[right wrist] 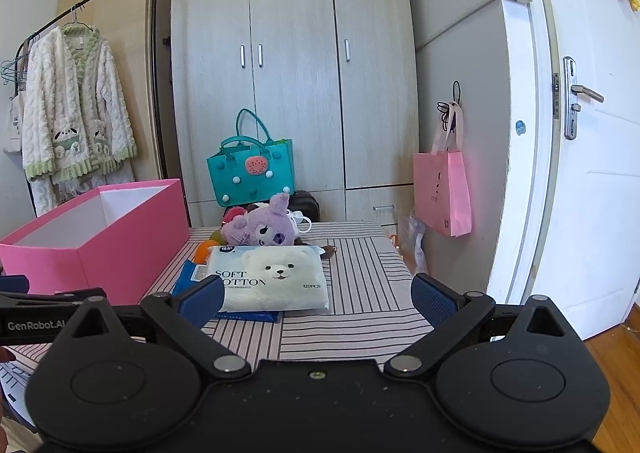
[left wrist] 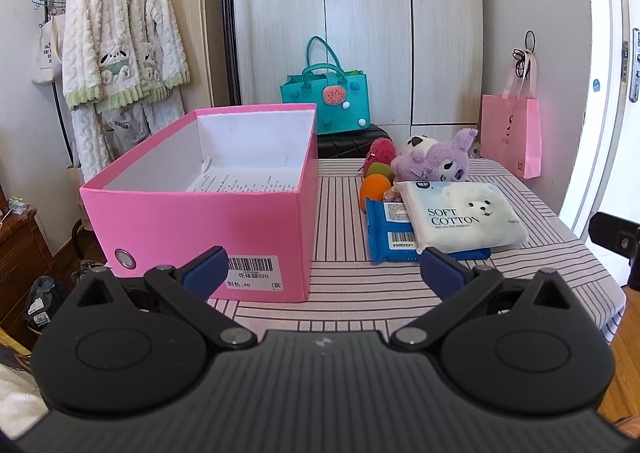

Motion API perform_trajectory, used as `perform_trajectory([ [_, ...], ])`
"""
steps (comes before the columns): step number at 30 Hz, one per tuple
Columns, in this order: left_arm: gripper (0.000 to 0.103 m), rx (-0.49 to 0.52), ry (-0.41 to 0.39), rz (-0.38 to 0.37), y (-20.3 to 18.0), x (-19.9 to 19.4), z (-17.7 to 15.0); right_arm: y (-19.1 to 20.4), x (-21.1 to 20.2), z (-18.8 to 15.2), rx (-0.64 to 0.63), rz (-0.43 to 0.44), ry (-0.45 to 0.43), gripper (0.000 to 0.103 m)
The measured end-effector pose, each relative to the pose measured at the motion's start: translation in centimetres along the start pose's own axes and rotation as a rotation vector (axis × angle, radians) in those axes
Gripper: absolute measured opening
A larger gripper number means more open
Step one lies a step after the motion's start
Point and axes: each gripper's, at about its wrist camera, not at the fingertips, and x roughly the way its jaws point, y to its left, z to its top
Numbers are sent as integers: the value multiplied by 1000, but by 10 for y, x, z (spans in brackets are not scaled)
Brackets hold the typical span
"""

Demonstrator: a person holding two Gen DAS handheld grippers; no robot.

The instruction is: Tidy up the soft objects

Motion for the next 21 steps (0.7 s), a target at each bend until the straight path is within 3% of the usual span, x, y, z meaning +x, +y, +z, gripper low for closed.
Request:
perform_trajectory([
  [21,103,-8,21,1,2,3,-2,-1,0,-2,0,-16,1,101],
])
